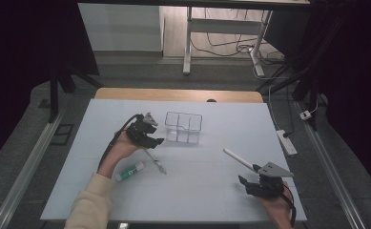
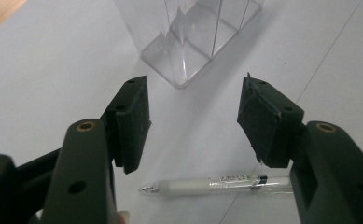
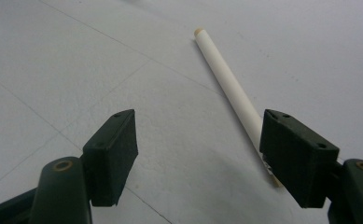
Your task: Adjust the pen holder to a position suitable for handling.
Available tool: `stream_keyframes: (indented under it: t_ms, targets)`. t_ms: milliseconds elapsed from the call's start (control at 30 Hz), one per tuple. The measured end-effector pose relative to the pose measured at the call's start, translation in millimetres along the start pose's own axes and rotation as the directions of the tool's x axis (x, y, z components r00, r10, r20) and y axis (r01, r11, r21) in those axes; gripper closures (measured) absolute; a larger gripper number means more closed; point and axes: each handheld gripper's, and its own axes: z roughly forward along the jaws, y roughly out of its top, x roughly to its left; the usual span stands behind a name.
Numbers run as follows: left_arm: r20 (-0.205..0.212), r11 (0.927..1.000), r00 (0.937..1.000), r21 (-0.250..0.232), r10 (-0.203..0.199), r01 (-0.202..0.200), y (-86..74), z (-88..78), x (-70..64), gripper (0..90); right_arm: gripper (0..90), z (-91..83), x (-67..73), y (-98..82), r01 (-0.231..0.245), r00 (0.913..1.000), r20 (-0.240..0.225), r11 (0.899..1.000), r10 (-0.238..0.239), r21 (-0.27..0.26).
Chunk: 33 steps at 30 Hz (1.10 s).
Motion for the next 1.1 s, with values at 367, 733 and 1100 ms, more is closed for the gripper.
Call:
stream_keyframes:
  t_ms: [367,733,1100]
  targets:
    - [-0.026,0.9992,0.9995,0.035,-0.021,0.022,-4.5,-7.1,-3.1,41.8,27.0,1.6,-1.3,0.8,-0.003,1.0000,-0.009,1.000,0.003,-0.005]
    - [-0.035,0.9985,0.9985,0.034,-0.041,0.042,-12.5,-17.3,-5.9,40.3,27.1,2.9,-1.5,3.9,-0.003,0.9998,-0.019,1.000,0.002,-0.012]
    - [-0.029,0.9992,0.9994,0.036,-0.016,0.017,-17.8,-19.2,-8.7,40.2,27.2,5.3,-0.1,7.0,0.005,0.9996,-0.028,1.000,-0.005,-0.019]
